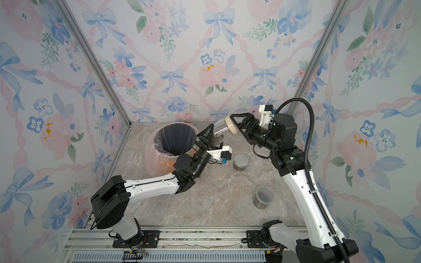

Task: Empty moldy tea leaves from jars
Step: Unscrew the lid from the jar.

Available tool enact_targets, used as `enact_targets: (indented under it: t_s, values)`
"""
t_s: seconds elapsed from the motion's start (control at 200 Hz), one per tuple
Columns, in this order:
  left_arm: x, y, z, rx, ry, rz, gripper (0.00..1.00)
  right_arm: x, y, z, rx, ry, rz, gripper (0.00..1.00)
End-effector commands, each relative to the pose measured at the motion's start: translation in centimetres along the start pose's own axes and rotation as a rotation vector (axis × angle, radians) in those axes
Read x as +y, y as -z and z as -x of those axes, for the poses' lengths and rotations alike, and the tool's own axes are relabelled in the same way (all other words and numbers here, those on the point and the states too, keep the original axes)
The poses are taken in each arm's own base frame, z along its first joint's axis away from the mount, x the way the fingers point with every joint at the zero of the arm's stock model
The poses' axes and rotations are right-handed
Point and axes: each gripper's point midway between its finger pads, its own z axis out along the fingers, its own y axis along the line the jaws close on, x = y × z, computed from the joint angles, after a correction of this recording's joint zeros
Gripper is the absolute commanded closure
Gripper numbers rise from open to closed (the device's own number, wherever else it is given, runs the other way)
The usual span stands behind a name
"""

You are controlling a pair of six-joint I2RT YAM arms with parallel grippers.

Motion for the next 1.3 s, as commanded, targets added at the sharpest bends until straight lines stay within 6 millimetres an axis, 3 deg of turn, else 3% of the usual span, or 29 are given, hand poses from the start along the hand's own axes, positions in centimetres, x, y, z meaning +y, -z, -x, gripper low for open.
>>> enact_targets:
  t_s: [0.0,0.375,0.58,0.78,0.945,1.04,1.295]
  values:
    - [5.4,-0.4,1.7,-0.042,0.095,0.157,0.77,0.2,-0.8,-0.4,0.022,-0.004,0.025,0.03]
    - [5.0,-0.5,2.5,-0.068,0.118,0.148,0.77,0.4,-1.6,-0.2,0.024,-0.012,0.054,0.00]
    - [4.3,-1.0,2.6,-0.069,0.115,0.137,0.77,0.2,-1.9,-0.4,0.031,-0.021,0.060,0.04]
    - [4.0,-1.0,2.6,-0.069,0.120,0.131,0.77,0.5,-1.7,-0.4,0.032,-0.004,0.061,0.27]
    - [4.0,-1.1,2.7,-0.069,0.128,0.129,0.77,0.2,-1.7,-0.6,0.038,0.004,0.055,0.39]
    - [3.9,-1.2,2.9,-0.075,0.158,0.102,0.77,0.1,-1.7,-0.8,0.048,0.017,0.052,0.52]
    - [4.2,-0.8,4.1,-0.109,0.405,-0.064,0.77,0.9,-1.2,-1.4,0.083,0.095,0.080,0.61]
